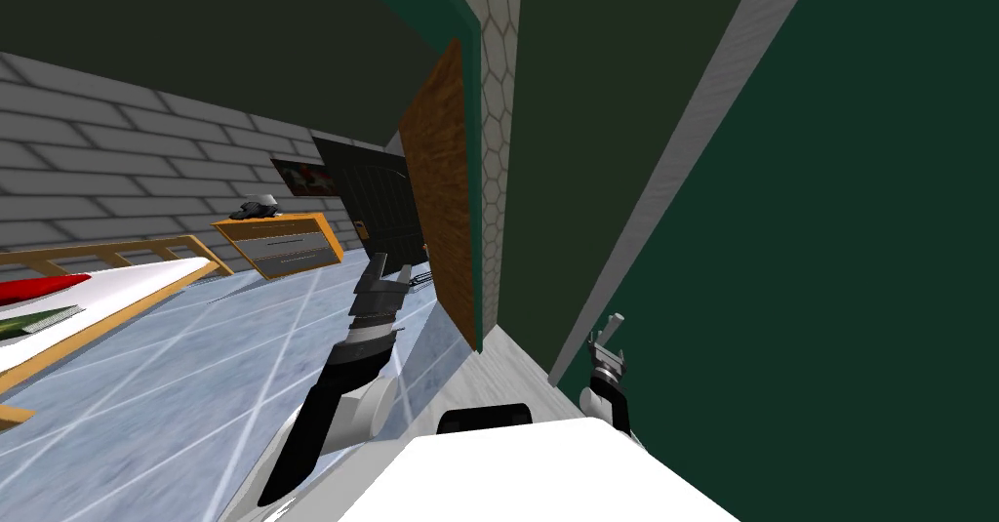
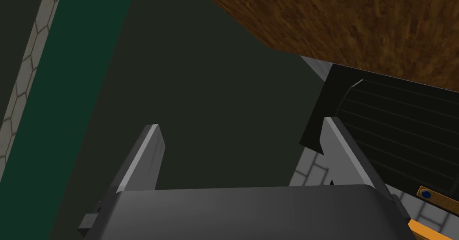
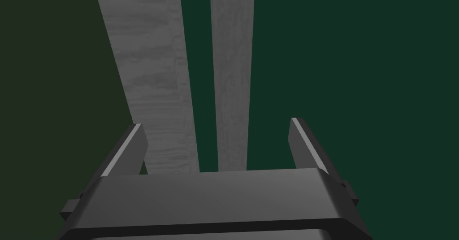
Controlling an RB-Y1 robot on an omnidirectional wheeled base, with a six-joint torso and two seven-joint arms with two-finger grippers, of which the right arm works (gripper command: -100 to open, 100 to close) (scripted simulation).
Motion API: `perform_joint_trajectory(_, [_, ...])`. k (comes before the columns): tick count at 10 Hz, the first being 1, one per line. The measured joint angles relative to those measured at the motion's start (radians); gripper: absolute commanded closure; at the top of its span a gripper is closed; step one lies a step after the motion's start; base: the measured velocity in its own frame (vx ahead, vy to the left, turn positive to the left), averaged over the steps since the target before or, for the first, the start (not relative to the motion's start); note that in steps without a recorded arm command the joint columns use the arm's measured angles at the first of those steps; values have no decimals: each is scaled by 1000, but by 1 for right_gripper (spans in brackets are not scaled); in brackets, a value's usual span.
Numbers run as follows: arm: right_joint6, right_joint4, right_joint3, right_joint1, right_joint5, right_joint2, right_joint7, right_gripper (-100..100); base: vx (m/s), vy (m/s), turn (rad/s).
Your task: Pull the door open
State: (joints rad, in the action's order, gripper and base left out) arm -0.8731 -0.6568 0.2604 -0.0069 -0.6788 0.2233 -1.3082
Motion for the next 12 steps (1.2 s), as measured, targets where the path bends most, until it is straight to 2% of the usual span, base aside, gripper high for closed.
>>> perform_joint_trajectory(6, [-21,113,-4,-24,58,71,-130,-100,104,-26,-44])
perform_joint_trajectory(7, [-23,123,-7,-21,67,74,-146,-100,23,6,-19])
perform_joint_trajectory(8, [-24,125,-7,-19,68,73,-150,100,-10,11,29])
perform_joint_trajectory(12, [-25,123,-6,-20,67,74,-146,100,-6,-3,-6])
